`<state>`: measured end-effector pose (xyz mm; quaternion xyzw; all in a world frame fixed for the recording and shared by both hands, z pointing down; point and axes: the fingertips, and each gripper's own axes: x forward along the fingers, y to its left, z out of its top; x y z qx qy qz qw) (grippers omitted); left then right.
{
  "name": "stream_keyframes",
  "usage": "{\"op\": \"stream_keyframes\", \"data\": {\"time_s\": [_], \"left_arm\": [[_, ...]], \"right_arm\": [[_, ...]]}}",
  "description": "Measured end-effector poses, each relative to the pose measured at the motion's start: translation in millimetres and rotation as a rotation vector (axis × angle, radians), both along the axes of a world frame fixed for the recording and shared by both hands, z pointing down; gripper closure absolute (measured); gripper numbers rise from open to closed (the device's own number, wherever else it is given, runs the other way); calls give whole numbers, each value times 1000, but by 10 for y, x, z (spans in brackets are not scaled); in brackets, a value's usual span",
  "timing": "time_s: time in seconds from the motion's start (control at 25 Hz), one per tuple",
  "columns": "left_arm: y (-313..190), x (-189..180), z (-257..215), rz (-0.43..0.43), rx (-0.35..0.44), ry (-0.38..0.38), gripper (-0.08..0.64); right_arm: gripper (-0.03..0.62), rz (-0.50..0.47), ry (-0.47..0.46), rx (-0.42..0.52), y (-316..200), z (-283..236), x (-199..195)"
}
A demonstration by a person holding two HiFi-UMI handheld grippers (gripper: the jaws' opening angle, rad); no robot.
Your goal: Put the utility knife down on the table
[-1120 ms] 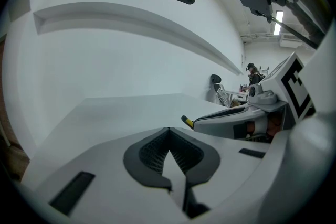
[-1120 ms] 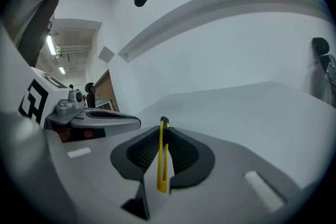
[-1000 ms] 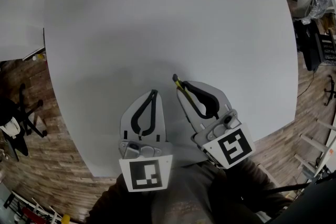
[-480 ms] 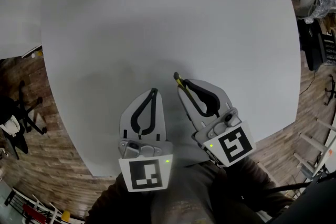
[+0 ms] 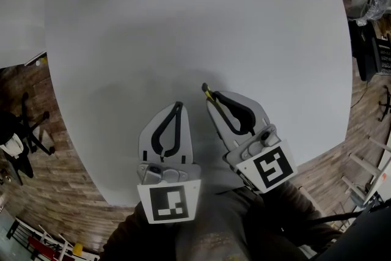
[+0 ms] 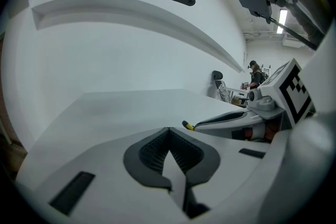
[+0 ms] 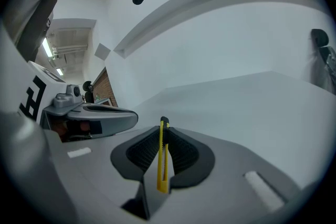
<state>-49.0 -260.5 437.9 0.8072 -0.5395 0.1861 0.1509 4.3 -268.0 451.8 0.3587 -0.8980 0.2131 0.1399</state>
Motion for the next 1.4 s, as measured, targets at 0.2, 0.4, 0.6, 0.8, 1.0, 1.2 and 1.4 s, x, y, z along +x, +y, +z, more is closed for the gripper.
{"op": "stream_keyframes", "data": {"time_s": [0.2, 0.4, 0.6, 0.8, 1.0, 1.2, 1.4], "left_arm": [[5, -3, 20, -3, -4, 3, 560], [12, -22, 32, 3, -8, -1, 560], [10, -12, 28, -5, -8, 9, 560], [8, -52, 59, -3, -11, 4, 560], [20, -45, 40, -6, -10, 6, 560], [23, -58, 38, -9, -11, 5, 560], [40, -100, 22, -18, -6, 9, 560]], "right_arm": [[540, 2, 11, -12, 21, 56, 12], [540, 2, 14, 2, 14, 62, 3], [540, -3, 22, 2, 27, 75, 15], [540, 6, 25, -12, 22, 135, -13], [538, 9, -4, 12, 5, 73, -30], [535, -5, 27, -2, 38, 135, -17], [509, -19, 13, -10, 65, 136, -83]]}}
